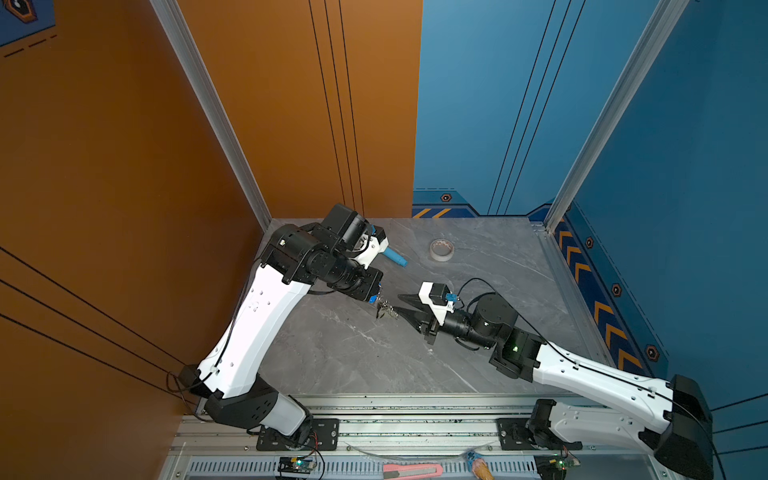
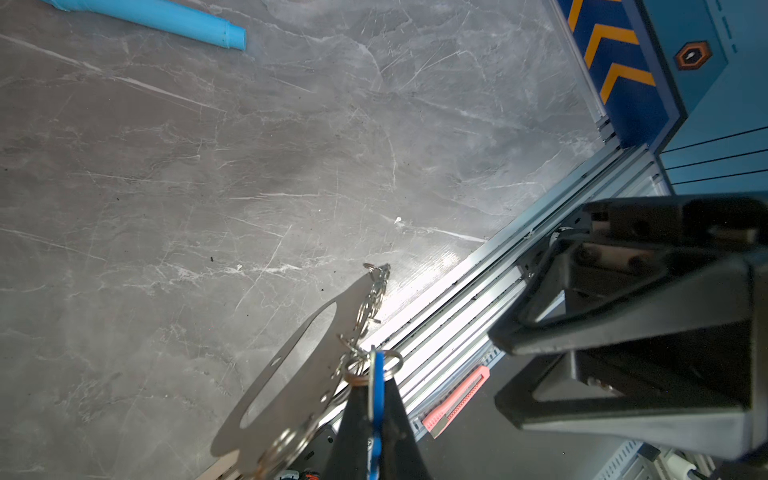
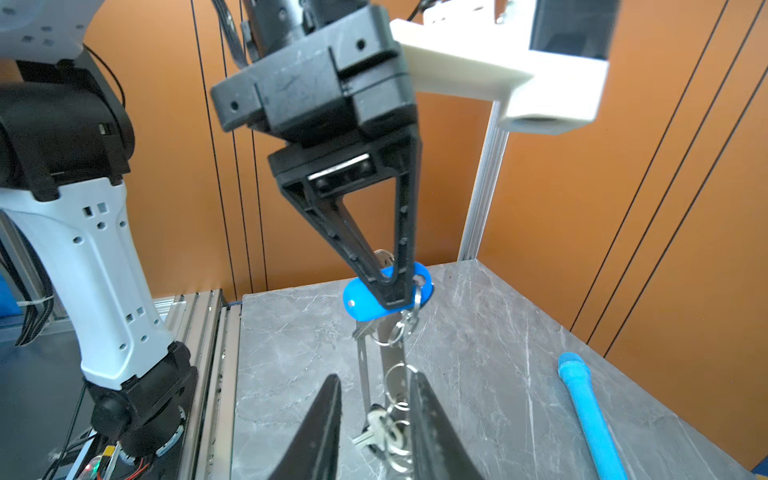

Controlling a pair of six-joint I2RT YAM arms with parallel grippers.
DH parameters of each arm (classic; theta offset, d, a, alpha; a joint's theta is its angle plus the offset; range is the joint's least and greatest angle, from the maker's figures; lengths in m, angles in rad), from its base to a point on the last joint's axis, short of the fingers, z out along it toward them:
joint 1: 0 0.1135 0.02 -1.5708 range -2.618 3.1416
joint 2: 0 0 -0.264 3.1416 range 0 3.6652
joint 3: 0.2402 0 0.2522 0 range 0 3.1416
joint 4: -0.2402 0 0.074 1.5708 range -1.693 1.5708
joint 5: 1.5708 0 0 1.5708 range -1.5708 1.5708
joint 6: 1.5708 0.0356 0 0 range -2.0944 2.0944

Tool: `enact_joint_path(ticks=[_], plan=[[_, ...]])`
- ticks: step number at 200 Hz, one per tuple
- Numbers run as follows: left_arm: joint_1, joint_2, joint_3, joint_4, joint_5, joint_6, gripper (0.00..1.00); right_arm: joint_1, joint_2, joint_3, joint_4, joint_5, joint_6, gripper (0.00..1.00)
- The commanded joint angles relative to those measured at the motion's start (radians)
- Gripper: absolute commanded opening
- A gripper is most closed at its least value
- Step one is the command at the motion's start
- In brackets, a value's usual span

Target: Remove the keys from the keyring

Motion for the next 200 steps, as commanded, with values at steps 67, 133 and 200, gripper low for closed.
enact_joint_path(ticks=[67,133,200], plan=[[-0.035,0.045,0.029,-0.041,-0.009,0.015,0.0,0.015,0.136,-0.004,0.097,0.172,0.057,0.32],[-0.041,0.075,0.052,-0.041,0.006,0.011,0.0,0.0,0.194,0.02,0.154,0.146,0.095,0.3],[-0.042,0.099,0.081,-0.041,0.015,0.009,0.0,-0.003,0.207,0.033,0.166,0.195,0.109,0.31]])
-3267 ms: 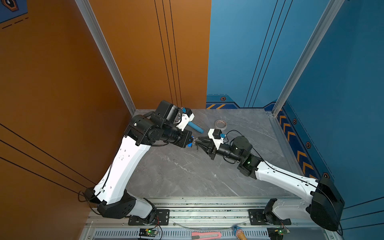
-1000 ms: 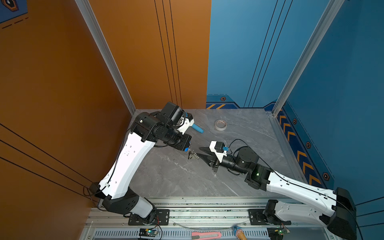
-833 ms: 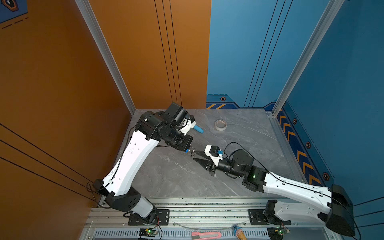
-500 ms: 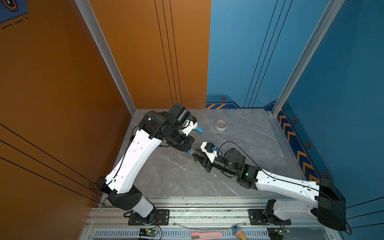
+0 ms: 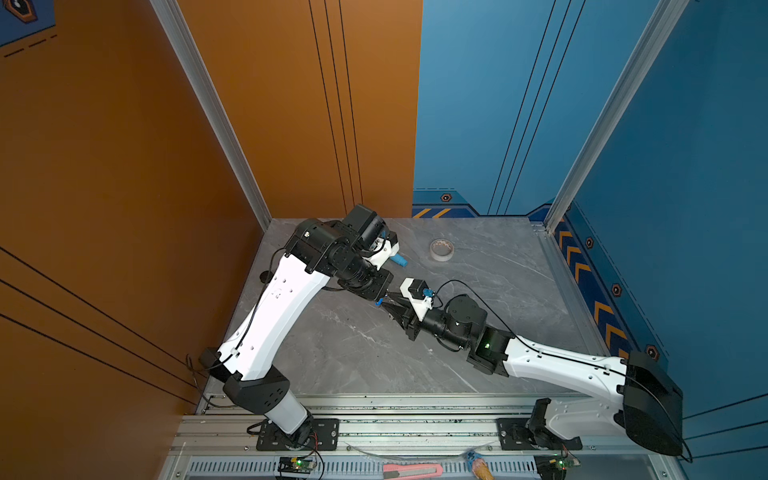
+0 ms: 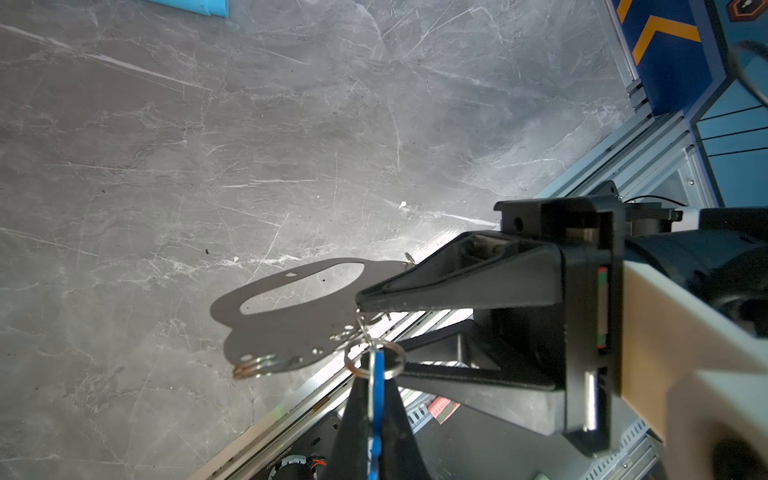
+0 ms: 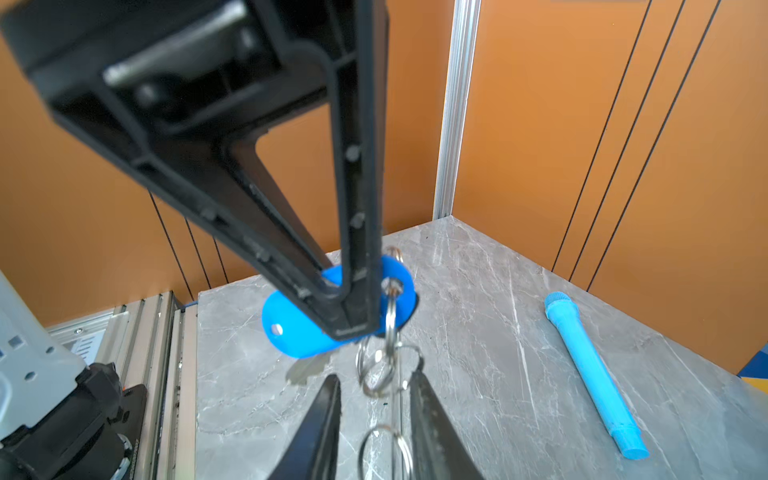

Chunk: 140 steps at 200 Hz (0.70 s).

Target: Remove the keys from the keyring

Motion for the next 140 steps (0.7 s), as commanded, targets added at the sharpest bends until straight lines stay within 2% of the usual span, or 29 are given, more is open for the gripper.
enact_joint_path(ticks=[1,35,140], plan=[[-0.009,0.017,0.038,-0.012,0.022,0.007,0.0,-0.005,0.016,0.029,0.032,0.042,0.022,0.31],[-0.009,0.017,0.046,-0.014,0.024,0.007,0.0,-0.012,0.021,0.043,-0.002,0.077,0.024,0.31],[0.0,0.006,0.039,-0.013,0.018,0.008,0.0,-0.039,-0.033,0.007,-0.005,0.057,0.035,0.3]])
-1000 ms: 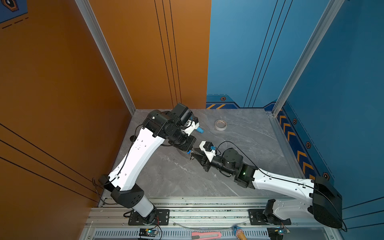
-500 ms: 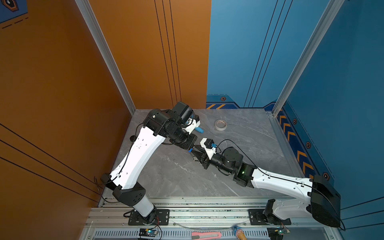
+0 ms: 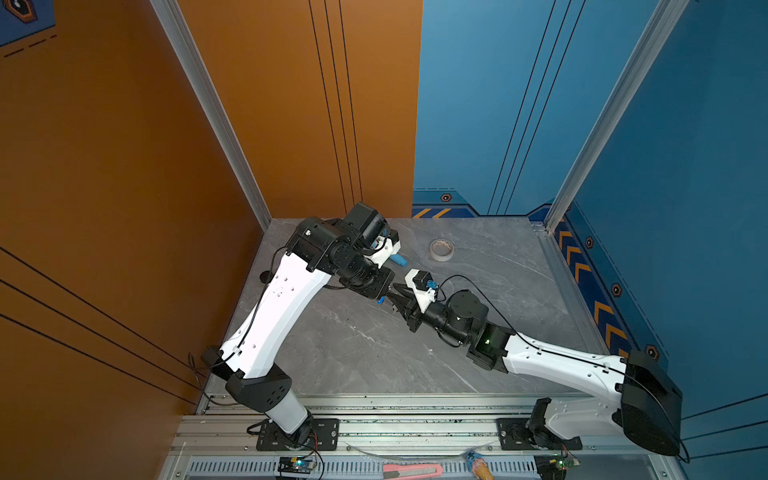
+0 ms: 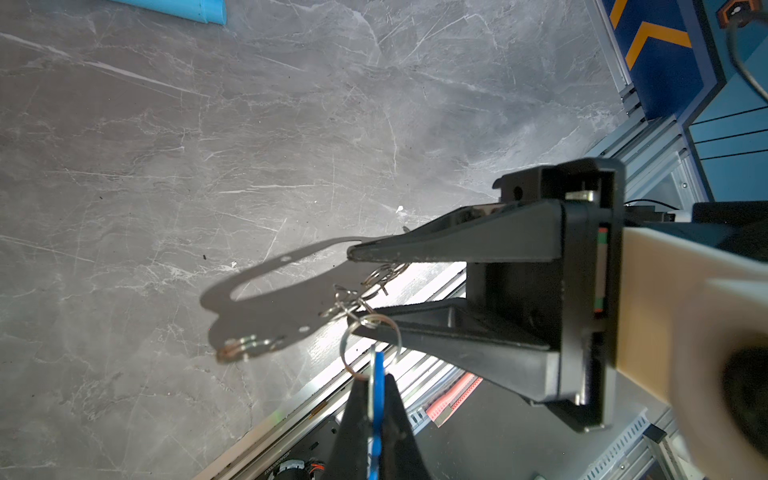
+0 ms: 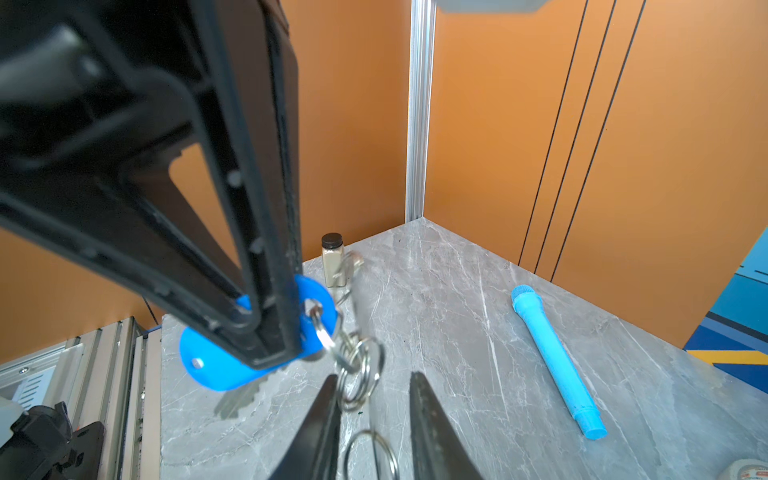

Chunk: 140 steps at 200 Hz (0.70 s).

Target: Remove the keys from the keyring

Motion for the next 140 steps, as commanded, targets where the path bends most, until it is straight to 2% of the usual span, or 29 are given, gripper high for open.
enact_joint_path(ticks=[1,67,140], plan=[[0.0,-0.007,0.021,-0.013,0.015,0.008,0.0,-0.005,-0.035,-0.004,-0.009,0.002,0.013,0.3],[0.0,-0.007,0.033,-0.013,0.011,0.008,0.0,-0.003,-0.023,0.005,-0.008,-0.029,0.009,0.26],[-0.002,-0.013,0.046,-0.013,0.01,-0.003,0.0,-0.008,-0.003,0.013,-0.016,-0.071,0.005,0.15]])
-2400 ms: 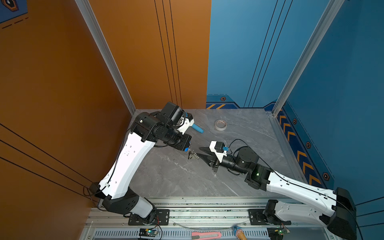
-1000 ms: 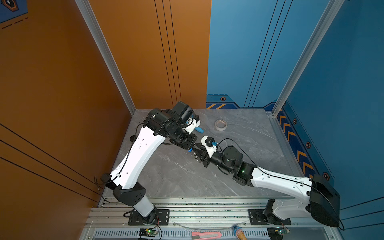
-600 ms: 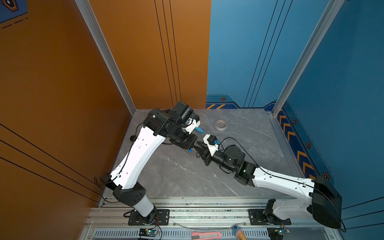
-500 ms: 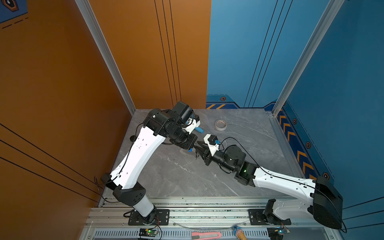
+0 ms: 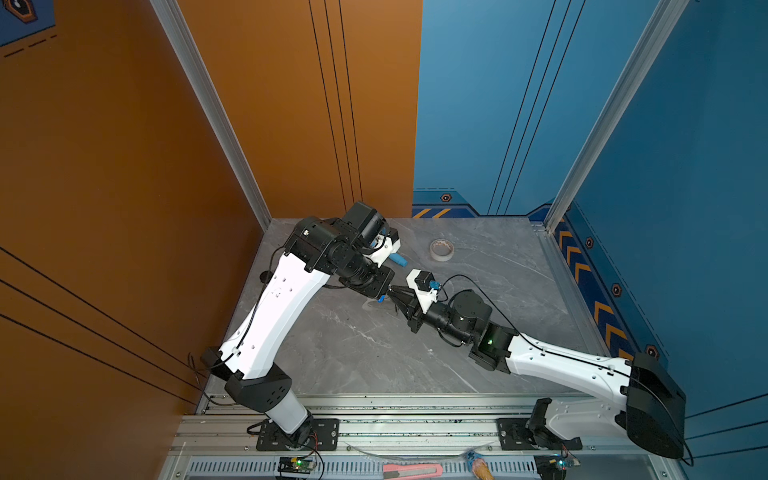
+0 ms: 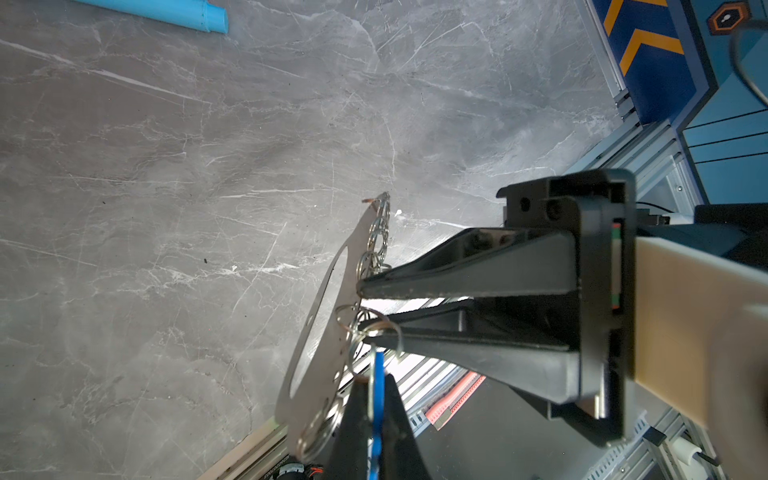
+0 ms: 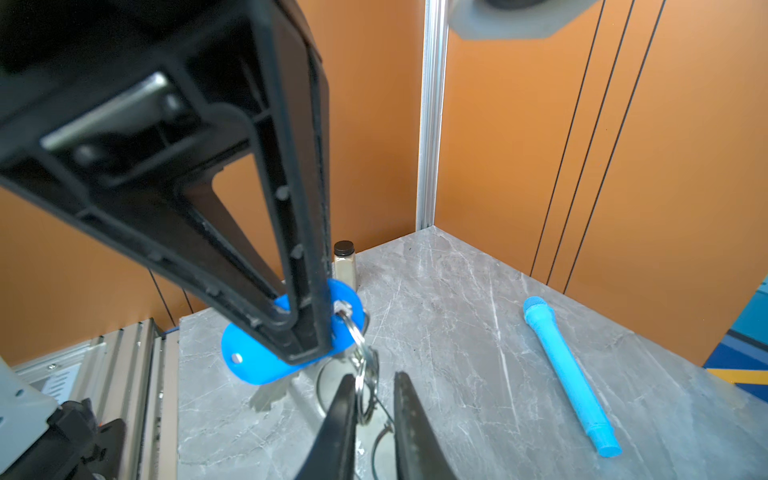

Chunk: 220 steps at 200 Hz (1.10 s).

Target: Remove the keys from the keyring

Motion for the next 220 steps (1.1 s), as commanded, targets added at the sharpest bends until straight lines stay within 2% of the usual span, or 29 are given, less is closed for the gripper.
enact_joint_path(ticks=[1,42,85,125,158,220], plan=[[-0.002,-0.013,0.031,-0.013,0.01,-0.002,0.0,-0.007,0.012,0.014,-0.016,-0.024,0.005,0.14],[0.001,-0.02,0.031,-0.014,0.0,-0.004,0.0,-0.007,0.006,0.016,-0.033,-0.025,-0.008,0.04],[0.035,-0.027,0.041,-0.019,-0.019,-0.035,0.0,0.0,-0.01,0.009,-0.06,-0.025,-0.072,0.0],[0.056,-0.042,0.047,-0.024,-0.05,-0.079,0.0,0.037,-0.03,-0.002,-0.092,0.063,-0.194,0.0],[0.064,-0.051,0.059,-0.022,-0.07,-0.12,0.0,0.063,-0.042,-0.028,-0.042,0.164,-0.263,0.0],[0.089,-0.044,0.05,-0.022,-0.09,-0.217,0.0,0.085,-0.063,-0.039,0.051,0.215,-0.361,0.0]])
